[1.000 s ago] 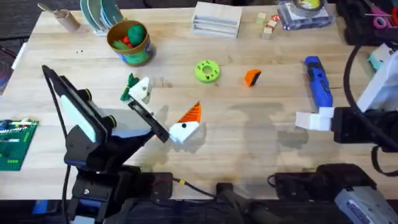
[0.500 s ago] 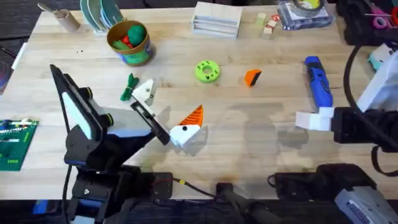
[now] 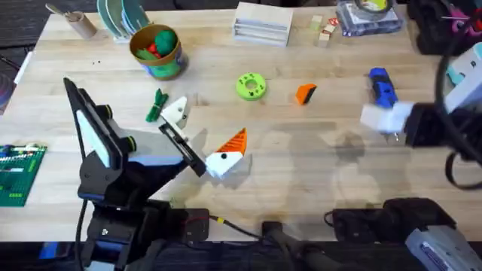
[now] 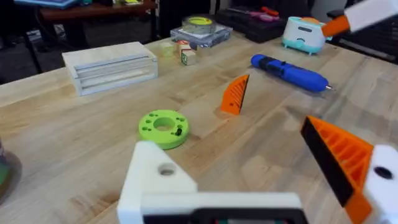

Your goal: Pick up the gripper from the table and insert it into the empty holder that is missing its gripper. Then pick up a screw, insert it into the mounting hole, and use the screwdriver to tighten it. Finally, clean up the table by picking up the vegetable and placing it into the bucket.

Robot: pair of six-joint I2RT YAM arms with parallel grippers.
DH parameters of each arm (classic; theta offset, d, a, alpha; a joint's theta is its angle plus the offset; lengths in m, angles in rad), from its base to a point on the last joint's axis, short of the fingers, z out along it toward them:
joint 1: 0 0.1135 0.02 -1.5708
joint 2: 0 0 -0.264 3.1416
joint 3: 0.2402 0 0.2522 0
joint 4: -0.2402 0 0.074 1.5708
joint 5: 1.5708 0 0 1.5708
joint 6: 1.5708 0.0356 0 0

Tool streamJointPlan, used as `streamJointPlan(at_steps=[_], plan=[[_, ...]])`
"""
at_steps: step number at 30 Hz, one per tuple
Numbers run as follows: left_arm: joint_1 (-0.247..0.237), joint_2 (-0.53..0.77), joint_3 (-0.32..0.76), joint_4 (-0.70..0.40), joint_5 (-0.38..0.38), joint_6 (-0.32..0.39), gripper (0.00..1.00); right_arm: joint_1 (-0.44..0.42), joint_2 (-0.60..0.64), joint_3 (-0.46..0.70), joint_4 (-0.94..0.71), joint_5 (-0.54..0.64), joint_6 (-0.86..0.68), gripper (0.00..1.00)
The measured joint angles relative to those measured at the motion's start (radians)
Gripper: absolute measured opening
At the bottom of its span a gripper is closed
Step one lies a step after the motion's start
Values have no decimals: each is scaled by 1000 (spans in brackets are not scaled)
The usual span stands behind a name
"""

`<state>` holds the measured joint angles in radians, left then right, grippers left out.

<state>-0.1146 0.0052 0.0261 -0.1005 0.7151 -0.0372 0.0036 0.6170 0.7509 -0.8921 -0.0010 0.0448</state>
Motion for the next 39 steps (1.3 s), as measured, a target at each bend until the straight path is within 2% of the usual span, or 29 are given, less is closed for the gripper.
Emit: streamJointPlan(at_steps=[4,7,8,12,18,23,31,39], plan=[[0,0,0,0,0,-1,993,0,0,1,173,-81,0,993],[0,0,0,0,0,-1,993,0,0,2,184,-156,0,993],[0,0,0,0,0,-1,993,0,6,2,232,-197,-3,992],[0,0,0,0,0,-1,993,2,75,13,248,-224,-36,992],[0,0,0,0,0,-1,993,76,325,150,146,-220,-100,994],[0,0,0,0,0,-1,993,175,521,265,137,-139,-129,992],[0,0,0,0,8,-2,993,234,751,274,242,-99,-143,993],[0,0,0,-5,83,-2,993,258,862,274,309,-95,-143,991]])
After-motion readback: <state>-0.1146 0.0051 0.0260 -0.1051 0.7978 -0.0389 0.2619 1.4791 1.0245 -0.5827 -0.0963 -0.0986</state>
